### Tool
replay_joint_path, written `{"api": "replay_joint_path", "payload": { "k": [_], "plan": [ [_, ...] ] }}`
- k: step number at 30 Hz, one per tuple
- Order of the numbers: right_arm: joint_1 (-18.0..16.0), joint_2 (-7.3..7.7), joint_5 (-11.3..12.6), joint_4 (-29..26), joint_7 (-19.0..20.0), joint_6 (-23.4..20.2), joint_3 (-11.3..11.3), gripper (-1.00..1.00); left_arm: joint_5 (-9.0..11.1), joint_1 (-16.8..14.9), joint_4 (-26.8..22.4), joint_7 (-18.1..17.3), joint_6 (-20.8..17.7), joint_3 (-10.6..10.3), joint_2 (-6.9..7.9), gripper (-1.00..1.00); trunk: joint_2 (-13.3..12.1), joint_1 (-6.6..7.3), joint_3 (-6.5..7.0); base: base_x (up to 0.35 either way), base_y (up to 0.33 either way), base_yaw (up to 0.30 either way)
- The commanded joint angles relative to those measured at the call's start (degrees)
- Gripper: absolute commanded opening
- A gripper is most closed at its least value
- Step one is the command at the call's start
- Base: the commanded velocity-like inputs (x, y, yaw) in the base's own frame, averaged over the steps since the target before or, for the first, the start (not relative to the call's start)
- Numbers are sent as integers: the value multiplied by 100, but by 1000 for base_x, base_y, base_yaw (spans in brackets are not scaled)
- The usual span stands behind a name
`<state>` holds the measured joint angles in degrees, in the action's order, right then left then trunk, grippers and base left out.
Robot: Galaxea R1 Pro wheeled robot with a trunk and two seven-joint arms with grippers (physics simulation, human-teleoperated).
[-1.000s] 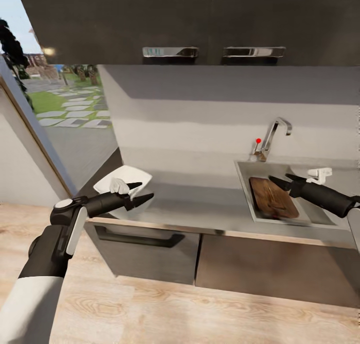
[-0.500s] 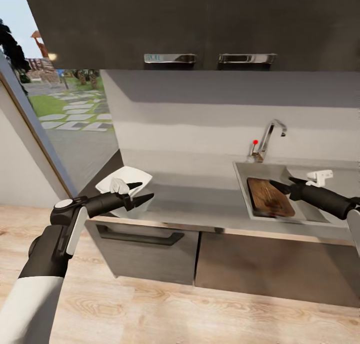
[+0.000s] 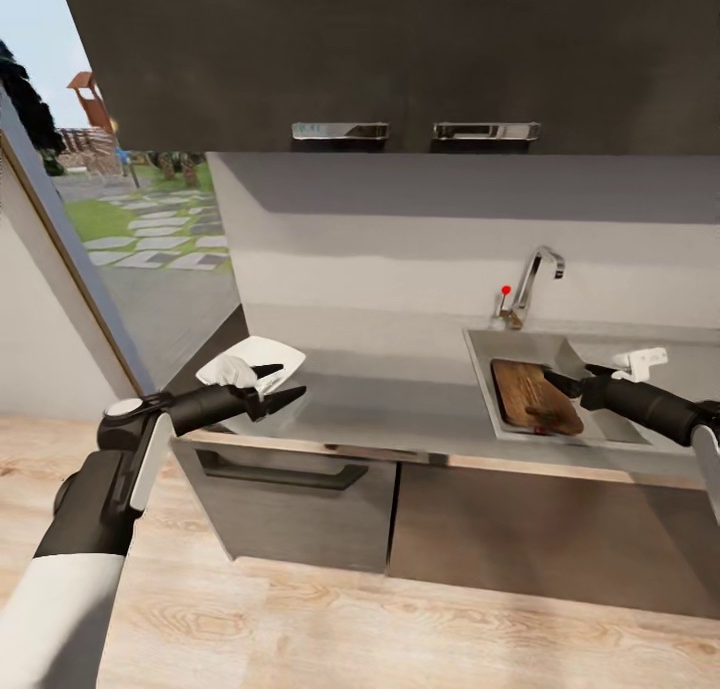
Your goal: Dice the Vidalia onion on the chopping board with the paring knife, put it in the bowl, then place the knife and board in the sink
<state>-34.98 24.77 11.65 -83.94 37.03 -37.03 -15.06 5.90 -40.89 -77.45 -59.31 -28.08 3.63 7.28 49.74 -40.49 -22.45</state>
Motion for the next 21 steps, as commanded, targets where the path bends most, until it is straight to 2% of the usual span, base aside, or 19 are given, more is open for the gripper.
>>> {"api": "replay_joint_path", "payload": {
  "k": [1, 3, 4, 6, 8, 9, 10, 11, 12, 13, 17, 21],
  "plan": [
    [41, -3, -126, 27, -77, -41, -5, 100, 23, -4, -53, -6, -63, 15, 32, 100, 5, -1, 3, 0, 0, 0],
    [160, -27, -576, 62, -342, -41, -5, 100, 23, -4, -180, 12, -173, 160, 180, 100, 5, -1, 21, 0, 0, 0],
    [254, -79, -855, 72, -448, -41, -7, 100, 23, 13, -286, 24, -418, 384, 257, 100, 5, -1, 31, 0, 0, 0],
    [313, -114, -965, 76, -484, -48, -11, 100, 22, 59, -329, 30, -662, 561, 294, 100, 5, -1, 49, 0, 0, 0],
    [396, -137, -1024, 82, -502, -53, -12, 100, 19, 177, -350, 49, -842, 717, 314, 100, 5, -1, 68, 0, 0, 0],
    [580, -154, -1070, 86, -517, -58, -15, 100, 9, 531, -360, 302, -980, 906, 320, 100, 5, -1, 77, 0, 0, 0],
    [610, -155, -1075, 87, -519, -58, -23, 100, -1, 603, -359, 489, -1004, 930, 313, 100, 5, -1, 86, 0, 0, 0],
    [641, -156, -1081, 83, -520, -59, -95, 100, -20, 679, -346, 858, -1046, 952, 304, 100, 5, -1, 93, -33, 0, 0],
    [646, -156, -1081, 83, -519, -59, -126, 100, -23, 689, -347, 923, -1052, 953, 301, 100, 5, -1, 99, -77, 0, 0],
    [654, -156, -1079, 77, -516, -55, -261, 100, -30, 710, -354, 1051, -1064, 954, 289, 100, 5, -1, 102, -206, 0, 0],
    [666, -156, -1077, 71, -513, -51, -494, 100, -36, 729, -340, 1170, -1076, 950, 258, 100, 5, -1, 117, -287, 0, 0],
    [668, -156, -1077, 70, -513, -50, -526, 100, -36, 738, -224, 1188, -1077, 947, 255, 100, 5, -1, 150, -333, 0, 0]
  ]
}}
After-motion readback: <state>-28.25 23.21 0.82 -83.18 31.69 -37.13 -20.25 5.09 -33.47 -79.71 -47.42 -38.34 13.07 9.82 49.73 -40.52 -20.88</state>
